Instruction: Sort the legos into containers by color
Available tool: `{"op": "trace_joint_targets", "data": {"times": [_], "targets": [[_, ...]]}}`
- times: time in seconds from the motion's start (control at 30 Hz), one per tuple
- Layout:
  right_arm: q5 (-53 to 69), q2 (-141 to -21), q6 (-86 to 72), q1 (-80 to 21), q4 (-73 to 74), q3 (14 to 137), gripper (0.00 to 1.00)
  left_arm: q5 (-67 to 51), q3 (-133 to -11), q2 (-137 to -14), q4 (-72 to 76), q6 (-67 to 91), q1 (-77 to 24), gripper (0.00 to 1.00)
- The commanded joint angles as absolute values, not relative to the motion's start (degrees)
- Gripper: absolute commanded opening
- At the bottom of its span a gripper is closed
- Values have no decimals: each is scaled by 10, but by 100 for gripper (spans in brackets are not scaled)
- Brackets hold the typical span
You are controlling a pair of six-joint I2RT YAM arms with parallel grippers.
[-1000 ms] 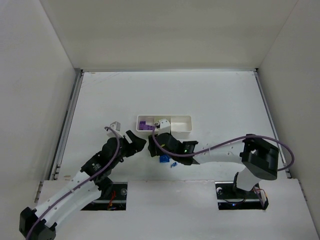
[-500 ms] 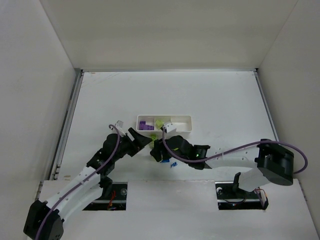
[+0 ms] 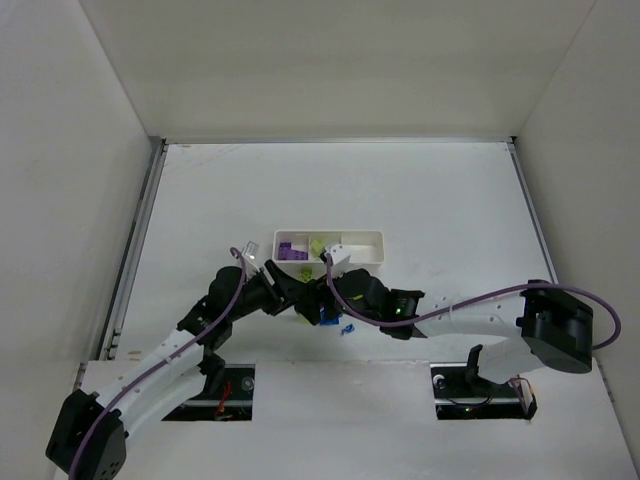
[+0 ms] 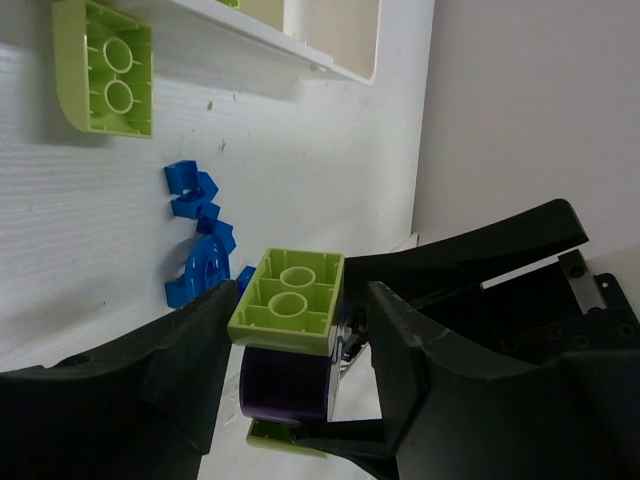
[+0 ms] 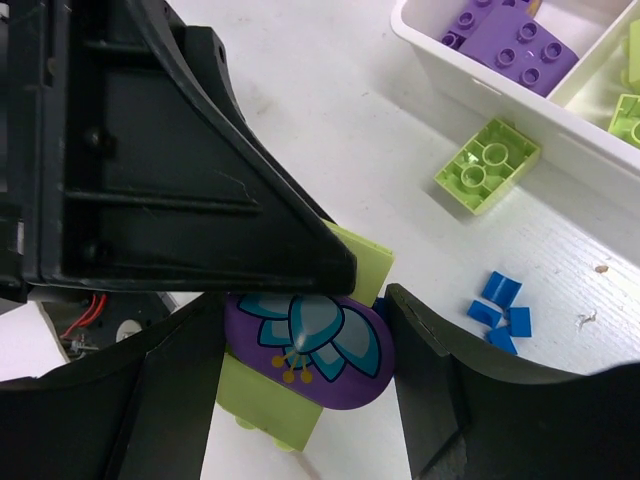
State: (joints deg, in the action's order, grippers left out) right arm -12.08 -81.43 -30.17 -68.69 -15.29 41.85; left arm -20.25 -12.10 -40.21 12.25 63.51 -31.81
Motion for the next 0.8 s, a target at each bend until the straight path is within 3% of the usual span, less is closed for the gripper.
{"op": "trace_joint_targets", "data": {"times": [0.0, 0.37, 0.53, 0.77], "targets": [[-112, -811, -292, -690, -200, 436, 56, -234, -134, -406, 145, 633, -316, 49], [-91, -816, -294, -675, -214, 437, 58, -265, -140, -410, 151, 621, -316, 23], [-102, -800, -294, -676, -211, 431, 78, -265, -142, -400, 149, 623, -280, 19], [-126, -733, -301, -677, -212, 392, 89, -244, -149, -409, 156, 630, -233, 17]]}}
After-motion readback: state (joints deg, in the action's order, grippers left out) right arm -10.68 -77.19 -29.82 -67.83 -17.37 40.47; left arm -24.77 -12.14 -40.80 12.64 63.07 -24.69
